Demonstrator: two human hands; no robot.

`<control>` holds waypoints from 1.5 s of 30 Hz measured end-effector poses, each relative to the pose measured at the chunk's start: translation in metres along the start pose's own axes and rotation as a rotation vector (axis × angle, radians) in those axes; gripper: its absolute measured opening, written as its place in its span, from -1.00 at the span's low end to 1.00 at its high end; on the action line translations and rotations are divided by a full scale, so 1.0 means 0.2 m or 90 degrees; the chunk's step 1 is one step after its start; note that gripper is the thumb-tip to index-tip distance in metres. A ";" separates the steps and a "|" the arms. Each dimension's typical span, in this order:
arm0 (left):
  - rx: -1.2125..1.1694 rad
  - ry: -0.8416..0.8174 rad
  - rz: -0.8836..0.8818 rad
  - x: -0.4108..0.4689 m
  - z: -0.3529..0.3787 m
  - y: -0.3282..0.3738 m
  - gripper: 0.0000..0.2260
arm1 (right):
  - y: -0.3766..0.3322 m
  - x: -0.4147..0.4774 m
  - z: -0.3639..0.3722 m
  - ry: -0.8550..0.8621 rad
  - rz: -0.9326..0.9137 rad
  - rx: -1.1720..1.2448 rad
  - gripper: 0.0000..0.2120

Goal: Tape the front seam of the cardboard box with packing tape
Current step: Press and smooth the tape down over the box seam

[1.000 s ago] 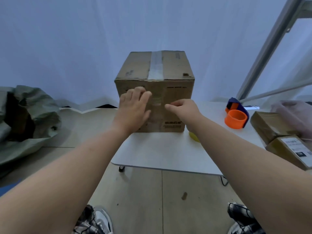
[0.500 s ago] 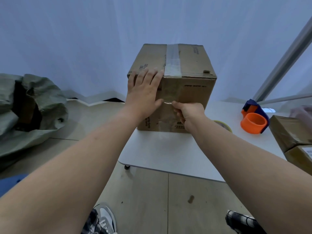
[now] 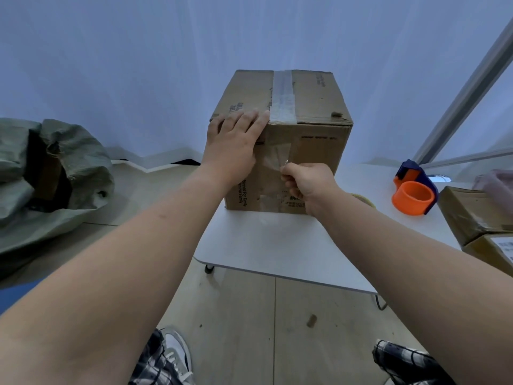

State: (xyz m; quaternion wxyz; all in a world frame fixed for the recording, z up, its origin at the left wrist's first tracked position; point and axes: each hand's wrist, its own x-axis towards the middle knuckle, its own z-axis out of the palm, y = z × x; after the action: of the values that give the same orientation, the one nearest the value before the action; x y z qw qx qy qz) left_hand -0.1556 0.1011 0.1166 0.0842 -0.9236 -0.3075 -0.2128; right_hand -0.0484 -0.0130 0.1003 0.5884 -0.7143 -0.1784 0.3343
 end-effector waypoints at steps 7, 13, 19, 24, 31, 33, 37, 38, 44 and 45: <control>0.041 0.028 0.003 -0.01 -0.02 0.01 -0.44 | -0.01 -0.07 -0.06 -0.030 -0.022 -0.005 -0.87; 0.036 0.022 -0.010 0.00 -0.04 0.09 -0.53 | -0.03 -0.08 -0.13 -0.042 -0.040 -0.002 -0.86; 0.051 -0.005 0.000 0.02 -0.06 0.13 -0.52 | -0.06 -0.10 -0.16 -0.046 -0.039 0.020 -0.86; -0.021 -0.086 -0.011 0.08 -0.13 0.11 -0.51 | -0.04 -0.10 -0.16 -0.043 -0.017 0.035 -0.86; -0.215 -0.156 0.107 0.17 -0.17 0.14 -0.59 | -0.01 -0.07 -0.16 -0.038 0.011 0.037 -0.90; -0.195 -0.128 0.122 0.19 -0.15 0.14 -0.61 | -0.01 -0.07 -0.15 -0.036 0.024 0.048 -0.89; -0.203 -0.072 0.124 0.20 -0.12 0.13 -0.63 | 0.00 -0.04 -0.13 0.005 0.004 0.085 -0.77; -0.205 -0.064 0.125 0.20 -0.11 0.12 -0.62 | 0.00 -0.03 -0.13 0.018 -0.006 0.093 -0.76; -0.195 -0.044 0.134 0.20 -0.09 0.11 -0.61 | 0.03 -0.02 -0.10 0.010 0.050 0.147 -0.75; -0.187 -0.042 0.138 0.20 -0.08 0.11 -0.61 | 0.04 -0.02 -0.09 0.011 0.056 0.135 -0.74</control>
State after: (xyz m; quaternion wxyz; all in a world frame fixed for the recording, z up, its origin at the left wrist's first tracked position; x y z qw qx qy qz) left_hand -0.1198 0.0998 0.1486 -0.0395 -0.9602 -0.1746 -0.2147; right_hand -0.0394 -0.0309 0.0961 0.6471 -0.6580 -0.1052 0.3704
